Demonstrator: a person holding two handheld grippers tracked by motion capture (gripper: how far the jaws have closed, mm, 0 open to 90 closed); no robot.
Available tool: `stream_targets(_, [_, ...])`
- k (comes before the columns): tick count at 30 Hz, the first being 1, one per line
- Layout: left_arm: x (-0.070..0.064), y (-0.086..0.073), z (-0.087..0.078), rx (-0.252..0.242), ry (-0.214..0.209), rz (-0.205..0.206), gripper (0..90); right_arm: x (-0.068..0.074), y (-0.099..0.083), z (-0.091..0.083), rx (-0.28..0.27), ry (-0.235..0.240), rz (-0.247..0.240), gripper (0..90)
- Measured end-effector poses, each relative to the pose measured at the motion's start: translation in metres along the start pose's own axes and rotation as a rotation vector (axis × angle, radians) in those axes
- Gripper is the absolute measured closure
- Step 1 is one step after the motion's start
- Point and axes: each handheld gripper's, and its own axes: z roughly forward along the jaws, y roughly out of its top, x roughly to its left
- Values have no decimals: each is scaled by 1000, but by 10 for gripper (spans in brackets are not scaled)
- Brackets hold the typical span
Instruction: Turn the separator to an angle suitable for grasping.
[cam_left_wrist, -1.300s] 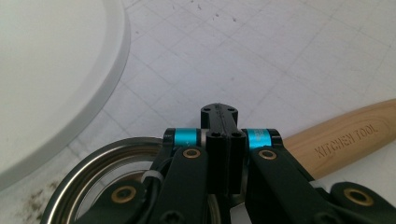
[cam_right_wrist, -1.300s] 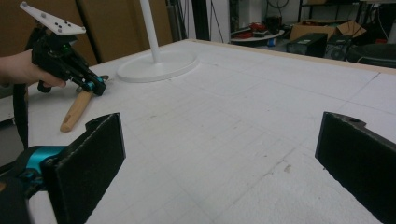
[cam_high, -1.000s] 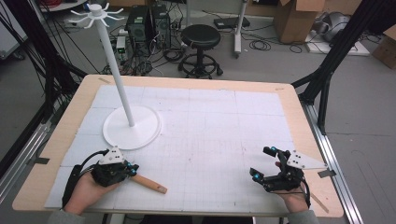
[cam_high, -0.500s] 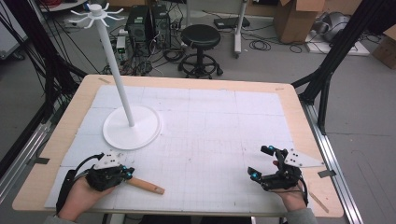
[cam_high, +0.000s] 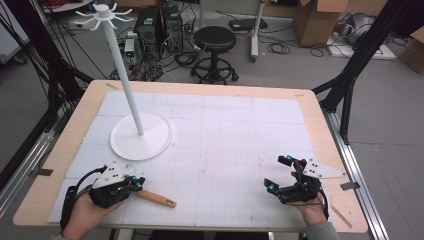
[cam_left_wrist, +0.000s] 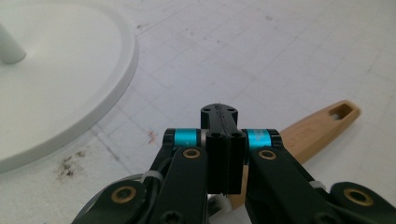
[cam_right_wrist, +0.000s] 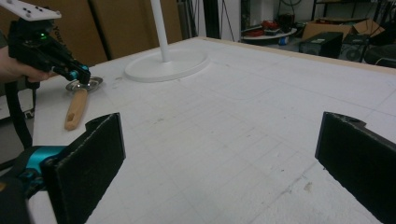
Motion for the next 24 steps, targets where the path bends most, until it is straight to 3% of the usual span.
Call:
stream_targets(11, [-38, -3, -4, 10, -93, 79, 900, 1, 1, 2, 2, 4, 0, 6])
stream_targets(13, [-41, -4, 0, 23, -103, 97, 900, 1, 1, 3, 3, 5, -1, 6])
stream_targets(24, [-47, -7, 15, 65, -139, 112, 900, 1, 0, 0, 5, 3, 3, 6])
